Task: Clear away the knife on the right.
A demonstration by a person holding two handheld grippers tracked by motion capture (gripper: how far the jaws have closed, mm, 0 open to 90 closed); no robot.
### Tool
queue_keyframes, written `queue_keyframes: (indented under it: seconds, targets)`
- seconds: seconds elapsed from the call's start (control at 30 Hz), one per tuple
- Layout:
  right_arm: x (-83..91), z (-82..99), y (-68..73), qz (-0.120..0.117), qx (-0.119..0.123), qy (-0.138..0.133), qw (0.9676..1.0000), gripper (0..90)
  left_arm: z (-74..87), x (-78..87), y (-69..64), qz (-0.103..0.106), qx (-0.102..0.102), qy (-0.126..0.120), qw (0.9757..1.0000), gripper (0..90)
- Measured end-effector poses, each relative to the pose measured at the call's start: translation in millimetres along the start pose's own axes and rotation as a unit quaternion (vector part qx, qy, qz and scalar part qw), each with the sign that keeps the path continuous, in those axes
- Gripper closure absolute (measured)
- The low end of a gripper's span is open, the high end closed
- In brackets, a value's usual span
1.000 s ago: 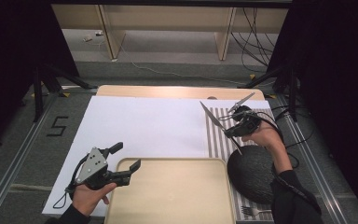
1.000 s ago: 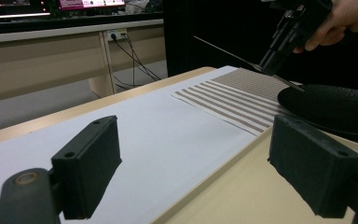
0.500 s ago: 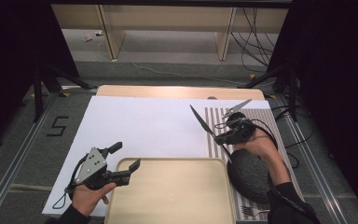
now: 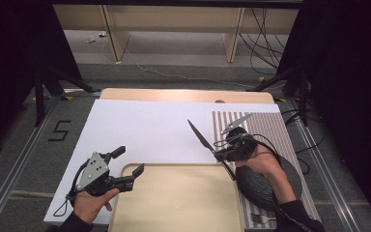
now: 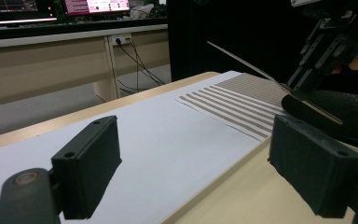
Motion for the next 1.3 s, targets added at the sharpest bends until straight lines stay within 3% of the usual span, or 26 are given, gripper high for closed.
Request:
queue_keyframes:
  seconds: [0.6, 0.8, 1.3]
  targets:
    - [-7.0, 7.5, 29.2, -0.011, -0.016, -0.005, 0.9998, 80.6, -0.5, 0.4, -0.1, -0.001, -0.003, -0.001, 1.0, 16.1]
    - [-10.9, 16.6, 45.1, -0.023, -0.026, -0.002, 0.9994, 80.6, -1.0, 1.4, 0.8, -0.003, -0.002, -0.002, 1.0, 16.1]
    - [-10.9, 35.3, 71.9, -0.027, -0.045, -0.002, 0.9986, 80.6, -1.1, 1.2, 0.5, -0.003, -0.004, -0.003, 1.0, 16.1]
Point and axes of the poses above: each handheld gripper's, and its own axes: x roughly backward along the jaws, z roughly out of its underside, y roughly to its left, the point moved 9 cm from there along -x, roughly forward along the jaws, and after that the axes turned 7 degrees about x, right-handed, at the moved point
